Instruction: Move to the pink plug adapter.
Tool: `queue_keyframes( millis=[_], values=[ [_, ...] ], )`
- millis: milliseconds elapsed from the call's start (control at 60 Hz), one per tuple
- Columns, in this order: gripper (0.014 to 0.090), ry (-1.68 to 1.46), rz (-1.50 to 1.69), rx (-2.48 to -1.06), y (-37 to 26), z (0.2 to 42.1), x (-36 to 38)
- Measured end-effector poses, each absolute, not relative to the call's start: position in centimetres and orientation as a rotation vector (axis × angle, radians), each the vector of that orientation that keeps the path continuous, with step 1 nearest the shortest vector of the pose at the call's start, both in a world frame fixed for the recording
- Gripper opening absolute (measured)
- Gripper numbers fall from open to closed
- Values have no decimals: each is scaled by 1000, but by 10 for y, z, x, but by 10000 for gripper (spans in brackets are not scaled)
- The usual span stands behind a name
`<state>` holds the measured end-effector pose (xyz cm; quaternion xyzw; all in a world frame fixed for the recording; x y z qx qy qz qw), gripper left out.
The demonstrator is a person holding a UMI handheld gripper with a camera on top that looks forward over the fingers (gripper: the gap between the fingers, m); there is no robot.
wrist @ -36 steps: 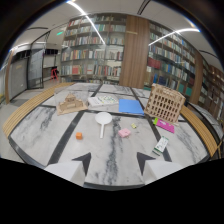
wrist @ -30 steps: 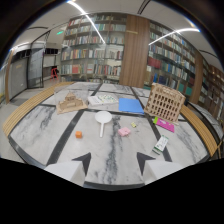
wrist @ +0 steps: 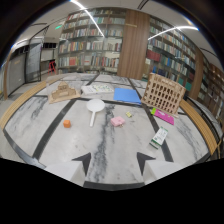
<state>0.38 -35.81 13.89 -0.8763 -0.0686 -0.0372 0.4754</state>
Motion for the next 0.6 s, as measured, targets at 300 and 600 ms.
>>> queue_keyframes(
  millis=[300,600],
  values=[
    [861,-178,-130,-2161,-266,94,44],
    [863,-194,-126,-2168,-156,53,55]
  ],
)
